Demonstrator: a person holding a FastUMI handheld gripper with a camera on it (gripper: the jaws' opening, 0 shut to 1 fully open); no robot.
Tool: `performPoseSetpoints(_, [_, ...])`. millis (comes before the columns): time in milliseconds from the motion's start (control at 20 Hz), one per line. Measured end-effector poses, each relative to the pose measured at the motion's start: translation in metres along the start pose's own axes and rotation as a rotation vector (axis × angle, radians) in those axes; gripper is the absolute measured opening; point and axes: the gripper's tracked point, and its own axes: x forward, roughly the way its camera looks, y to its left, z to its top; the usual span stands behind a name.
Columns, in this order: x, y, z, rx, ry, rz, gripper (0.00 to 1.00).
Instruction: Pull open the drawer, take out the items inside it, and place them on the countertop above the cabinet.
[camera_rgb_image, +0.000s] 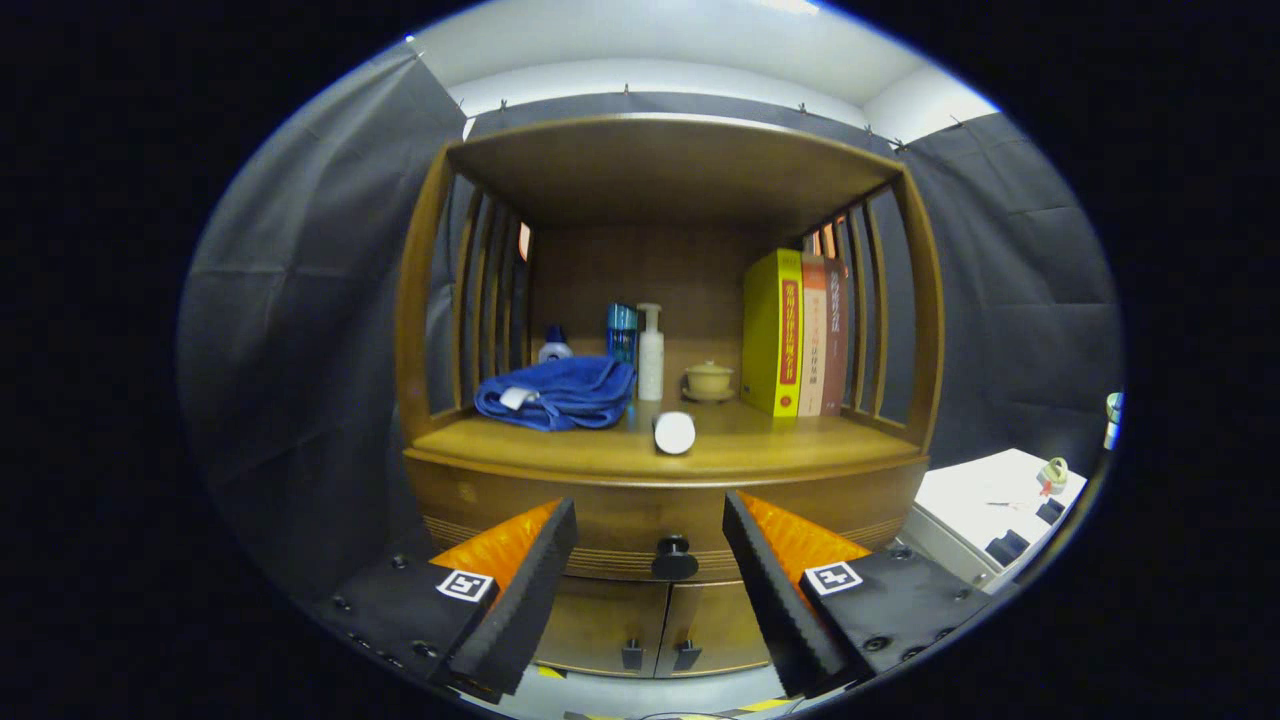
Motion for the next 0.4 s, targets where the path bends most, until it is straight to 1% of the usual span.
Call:
performPoseSetpoints(250, [-0.079,0.002,0.059,0.032,-0.067,0.013,0.98])
performPoseSetpoints(400, [-0.115,0.011,0.085,0.035,-0.100,0.045,0.98])
